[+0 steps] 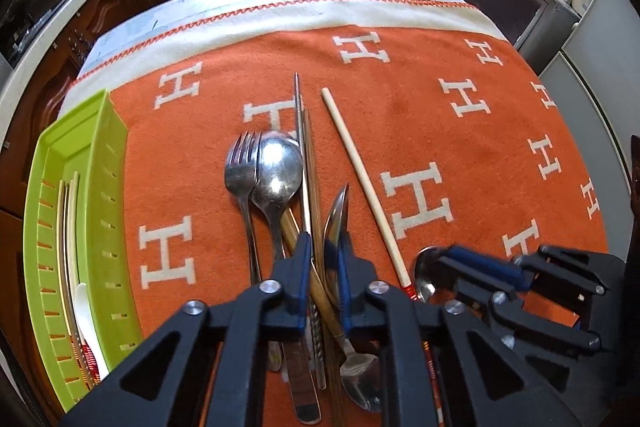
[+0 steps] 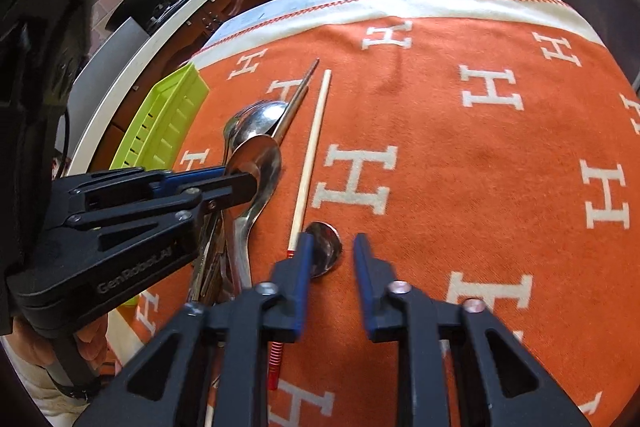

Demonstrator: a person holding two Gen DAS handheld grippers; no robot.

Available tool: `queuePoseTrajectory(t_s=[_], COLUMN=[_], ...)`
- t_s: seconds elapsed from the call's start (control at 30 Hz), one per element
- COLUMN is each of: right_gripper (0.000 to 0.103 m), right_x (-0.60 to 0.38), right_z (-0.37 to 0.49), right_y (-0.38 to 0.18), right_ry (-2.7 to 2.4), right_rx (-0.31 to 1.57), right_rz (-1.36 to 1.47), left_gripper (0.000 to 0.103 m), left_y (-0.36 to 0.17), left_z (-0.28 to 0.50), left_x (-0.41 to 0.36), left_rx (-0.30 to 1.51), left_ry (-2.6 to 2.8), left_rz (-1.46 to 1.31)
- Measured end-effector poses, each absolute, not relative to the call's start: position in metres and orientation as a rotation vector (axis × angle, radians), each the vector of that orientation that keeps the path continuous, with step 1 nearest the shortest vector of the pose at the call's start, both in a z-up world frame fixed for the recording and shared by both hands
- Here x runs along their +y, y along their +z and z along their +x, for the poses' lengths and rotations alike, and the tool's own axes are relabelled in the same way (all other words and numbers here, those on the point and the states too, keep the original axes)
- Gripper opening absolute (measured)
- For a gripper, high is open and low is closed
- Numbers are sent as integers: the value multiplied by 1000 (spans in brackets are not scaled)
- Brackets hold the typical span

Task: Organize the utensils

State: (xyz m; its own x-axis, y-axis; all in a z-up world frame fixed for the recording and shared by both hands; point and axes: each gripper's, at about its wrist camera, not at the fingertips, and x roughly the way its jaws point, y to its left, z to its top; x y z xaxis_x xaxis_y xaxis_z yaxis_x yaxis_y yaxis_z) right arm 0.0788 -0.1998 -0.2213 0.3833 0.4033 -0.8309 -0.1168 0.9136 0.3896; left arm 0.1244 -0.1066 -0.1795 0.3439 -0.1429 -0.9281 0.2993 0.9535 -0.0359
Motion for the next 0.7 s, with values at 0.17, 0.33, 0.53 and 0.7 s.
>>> queuePoseTrajectory(t_s=[0.17, 0.33, 0.53, 0.7], right_gripper=[3, 2, 2, 2], right_x=[-204, -210, -215, -214], right_z=[78, 74, 66, 55], right_y=[-223, -212, -187, -160], right_ry=[340, 328, 324, 331], right_rx=[1125, 1098, 1049, 1009], right_rz=[322, 337, 339, 333], left_gripper=[3, 2, 2, 2], left_y=[-175, -165, -139, -108], left_z=[122, 118, 107, 92], left_x=[-106, -99, -84, -59], left_rx=[1168, 1152, 1103, 1049], left_ry=[-310, -315, -313, -299], left_rz=[133, 102, 66, 17])
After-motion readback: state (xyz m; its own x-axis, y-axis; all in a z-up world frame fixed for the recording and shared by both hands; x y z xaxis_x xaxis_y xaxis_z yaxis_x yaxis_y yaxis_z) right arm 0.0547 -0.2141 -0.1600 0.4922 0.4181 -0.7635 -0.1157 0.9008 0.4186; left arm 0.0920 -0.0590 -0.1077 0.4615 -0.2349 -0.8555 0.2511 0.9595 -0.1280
